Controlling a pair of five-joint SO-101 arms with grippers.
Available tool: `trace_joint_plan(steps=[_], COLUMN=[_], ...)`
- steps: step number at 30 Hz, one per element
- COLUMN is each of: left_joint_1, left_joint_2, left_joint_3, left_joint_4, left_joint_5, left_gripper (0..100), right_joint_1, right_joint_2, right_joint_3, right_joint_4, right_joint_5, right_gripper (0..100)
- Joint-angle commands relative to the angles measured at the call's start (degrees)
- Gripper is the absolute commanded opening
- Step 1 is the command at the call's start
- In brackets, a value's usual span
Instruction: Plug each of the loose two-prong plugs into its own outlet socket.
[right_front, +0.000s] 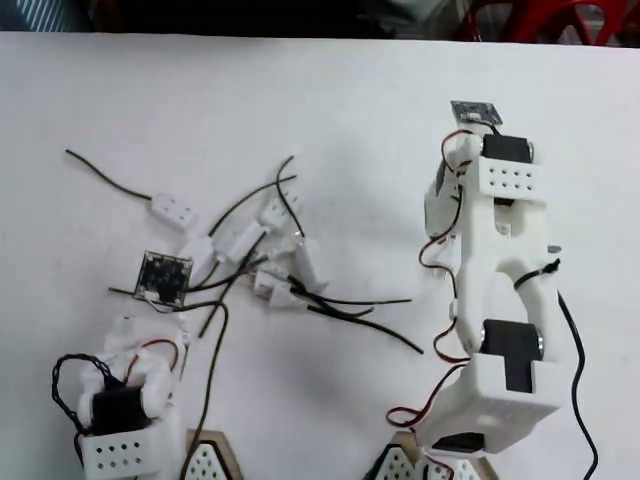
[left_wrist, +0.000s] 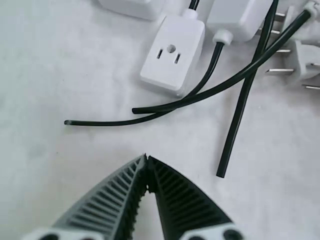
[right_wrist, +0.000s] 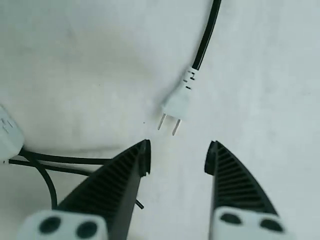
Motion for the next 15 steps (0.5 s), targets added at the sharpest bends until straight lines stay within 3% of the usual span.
trace_joint_plan(steps=[1,7,15], left_joint_1=[-0.7,-0.7,-0.7], left_joint_2=[0.0,0.0,0.0], left_joint_3=[-1.2,-1.2,-1.2], left_joint_4=[0.8,0.8,0.8], left_joint_5=[-0.4,-0.4,-0.4], left_gripper=[2,2,2], right_joint_1=[0.7,2.4,3.6], right_joint_2=[2.1,11.3,16.2], right_joint_3=[0.7,0.6,-1.4], right_joint_4=[-3.1,-8.8,-9.4], right_joint_5=[0.3,-6.0,-6.2], right_gripper=[18.3,18.3,18.3])
